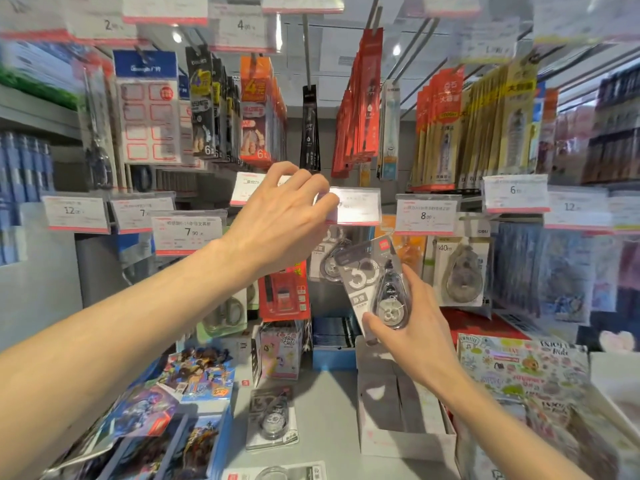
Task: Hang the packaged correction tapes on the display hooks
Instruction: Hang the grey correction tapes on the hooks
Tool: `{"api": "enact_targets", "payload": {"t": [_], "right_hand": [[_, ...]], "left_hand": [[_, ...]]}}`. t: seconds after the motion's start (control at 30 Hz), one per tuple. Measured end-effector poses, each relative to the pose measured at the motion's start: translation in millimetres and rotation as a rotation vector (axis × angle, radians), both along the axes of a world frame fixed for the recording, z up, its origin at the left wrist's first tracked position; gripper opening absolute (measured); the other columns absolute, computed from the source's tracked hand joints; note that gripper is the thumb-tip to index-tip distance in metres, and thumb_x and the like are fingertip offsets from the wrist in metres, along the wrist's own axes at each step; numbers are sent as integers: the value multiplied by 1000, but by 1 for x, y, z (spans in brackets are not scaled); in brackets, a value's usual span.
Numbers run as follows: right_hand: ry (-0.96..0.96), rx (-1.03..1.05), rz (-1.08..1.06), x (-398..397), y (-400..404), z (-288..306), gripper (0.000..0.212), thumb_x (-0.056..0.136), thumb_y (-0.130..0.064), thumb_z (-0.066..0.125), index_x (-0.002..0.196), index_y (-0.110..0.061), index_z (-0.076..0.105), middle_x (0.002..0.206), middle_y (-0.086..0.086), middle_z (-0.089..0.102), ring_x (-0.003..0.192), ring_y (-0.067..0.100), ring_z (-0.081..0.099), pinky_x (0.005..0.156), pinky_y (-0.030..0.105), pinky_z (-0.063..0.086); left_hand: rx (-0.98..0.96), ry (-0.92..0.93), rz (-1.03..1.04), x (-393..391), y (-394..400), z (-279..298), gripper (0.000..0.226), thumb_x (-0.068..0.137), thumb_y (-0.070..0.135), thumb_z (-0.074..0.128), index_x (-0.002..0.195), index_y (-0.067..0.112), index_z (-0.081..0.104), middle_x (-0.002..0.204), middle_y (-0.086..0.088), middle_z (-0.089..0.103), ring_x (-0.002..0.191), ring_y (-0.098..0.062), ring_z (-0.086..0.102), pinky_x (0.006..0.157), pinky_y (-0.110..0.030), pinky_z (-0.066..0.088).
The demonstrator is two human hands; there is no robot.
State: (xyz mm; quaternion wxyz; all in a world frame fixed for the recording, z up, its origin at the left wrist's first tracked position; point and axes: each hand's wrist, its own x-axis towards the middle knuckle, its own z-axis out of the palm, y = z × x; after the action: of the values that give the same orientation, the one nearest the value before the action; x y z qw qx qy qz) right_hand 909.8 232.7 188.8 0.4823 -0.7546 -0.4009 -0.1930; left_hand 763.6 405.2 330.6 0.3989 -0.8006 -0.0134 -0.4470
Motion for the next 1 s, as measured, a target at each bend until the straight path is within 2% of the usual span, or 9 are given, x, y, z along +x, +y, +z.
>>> {"api": "enact_targets", "payload": {"t": [0.2,0.33,0.4,0.53,0.63,0.8,1.0], "right_hand": [[-9,73,35,-15,16,15,91,79,-44,76,152,-33,23,141,-12,41,125,2,42,99,19,30],[8,93,61,-23,26,21,92,80,-49,74,153,-34,20,148,-13,37,136,5,37,104,20,28],[14,116,70,-24,29,24,93,80,-50,74,154,-33,20,151,-12,36,138,5,35,107,22,29],[42,136,47,-27,38,34,96,79,-58,71,155,-33,18,156,-9,31,143,10,33,116,35,31],[75,116,32,-27,46,43,99,80,-60,69,156,-30,15,160,-7,26,144,12,31,112,29,26],[108,87,13,-27,56,47,102,80,-62,69,157,-26,13,162,-3,22,146,17,29,115,36,28],[135,119,5,-28,59,49,102,78,-62,70,157,-27,15,161,-3,25,145,17,30,116,38,29]], "left_hand": [[14,-49,-74,-7,0,11,25,103,24,42,106,15,65,110,-2,71,108,-29,61,101,-44,40],[-5,-72,-90,-9,0,17,26,104,23,41,106,14,66,106,-3,72,107,-29,61,98,-44,42],[-6,-73,-92,-9,1,17,24,104,22,44,106,13,66,104,-3,73,106,-29,61,96,-44,42],[-9,-72,-85,-7,3,14,20,102,22,49,108,14,66,105,-3,73,107,-28,60,96,-43,42],[-19,-72,-92,-7,3,13,23,103,24,46,110,14,66,107,-3,72,108,-28,60,96,-43,41],[-28,-74,-98,-8,2,11,23,103,24,47,109,13,66,107,-4,72,107,-29,60,95,-44,42],[-40,-76,-111,-9,3,11,18,102,22,52,109,14,67,106,-3,73,107,-28,60,95,-43,43]]}}
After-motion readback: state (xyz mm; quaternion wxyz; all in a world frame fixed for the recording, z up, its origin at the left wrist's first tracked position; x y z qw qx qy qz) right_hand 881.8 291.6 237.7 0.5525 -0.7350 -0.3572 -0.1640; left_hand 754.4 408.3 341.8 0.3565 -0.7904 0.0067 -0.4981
